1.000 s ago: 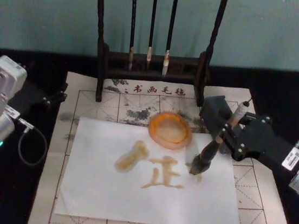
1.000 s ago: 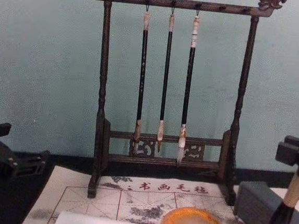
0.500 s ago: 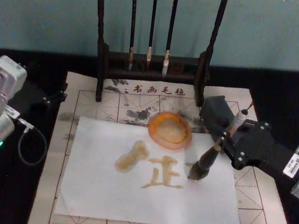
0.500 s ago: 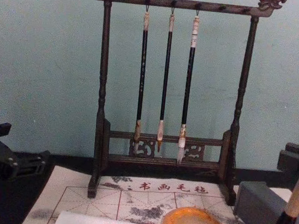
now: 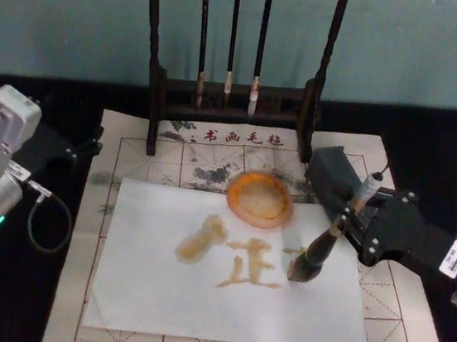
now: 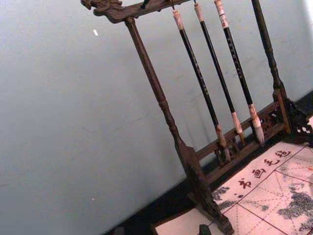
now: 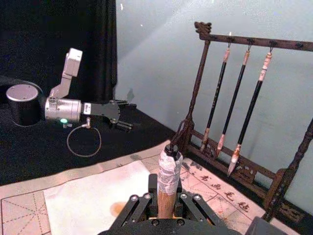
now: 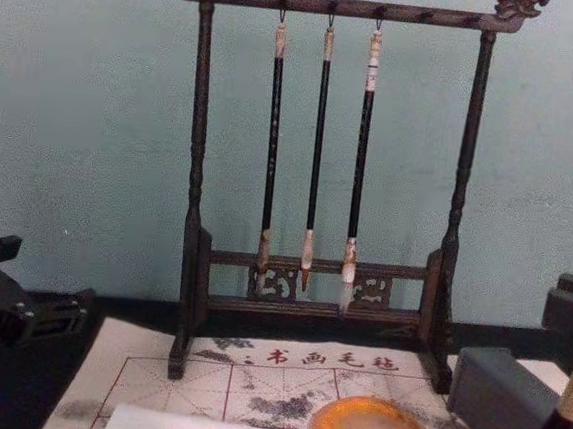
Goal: Pick up the brush from the inkstone, write on the paper, then place the brush back to its original position.
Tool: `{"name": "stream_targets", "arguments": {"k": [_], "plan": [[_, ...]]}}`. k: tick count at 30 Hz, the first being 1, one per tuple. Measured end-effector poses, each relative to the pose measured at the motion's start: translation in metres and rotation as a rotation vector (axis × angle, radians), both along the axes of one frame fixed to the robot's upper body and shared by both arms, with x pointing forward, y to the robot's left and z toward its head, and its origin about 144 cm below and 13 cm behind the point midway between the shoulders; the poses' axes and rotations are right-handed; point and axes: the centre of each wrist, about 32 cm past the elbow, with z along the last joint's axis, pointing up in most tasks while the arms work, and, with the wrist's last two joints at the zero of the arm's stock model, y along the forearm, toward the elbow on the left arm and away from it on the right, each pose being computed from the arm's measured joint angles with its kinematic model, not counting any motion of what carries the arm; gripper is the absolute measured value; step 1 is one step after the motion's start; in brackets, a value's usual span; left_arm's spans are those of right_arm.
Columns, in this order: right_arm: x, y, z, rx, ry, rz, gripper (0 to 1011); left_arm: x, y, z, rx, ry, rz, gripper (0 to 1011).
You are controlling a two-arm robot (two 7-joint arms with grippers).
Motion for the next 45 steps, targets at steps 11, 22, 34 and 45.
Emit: {"name": "stream_targets", "arguments": {"k": [11, 22, 34, 45], "plan": [[-0.003, -0.001, 0.005, 0.023, -0.015, 0.001, 185, 0.0, 0.0, 0.0, 0.0, 0.0, 0.0, 1001], [0.005, 0.0, 0.009, 0.091, -0.007, -0.04, 185, 0.0, 0.0, 0.0, 0.0, 0.0, 0.0, 1001], [0.03, 0.0, 0.011, 0.205, 0.106, -0.105, 185, 0.0, 0.0, 0.0, 0.0, 0.0, 0.0, 1001], [0.062, 0.0, 0.009, 0.309, 0.258, -0.176, 185, 0.0, 0.0, 0.0, 0.0, 0.0, 0.0, 1001]]}}
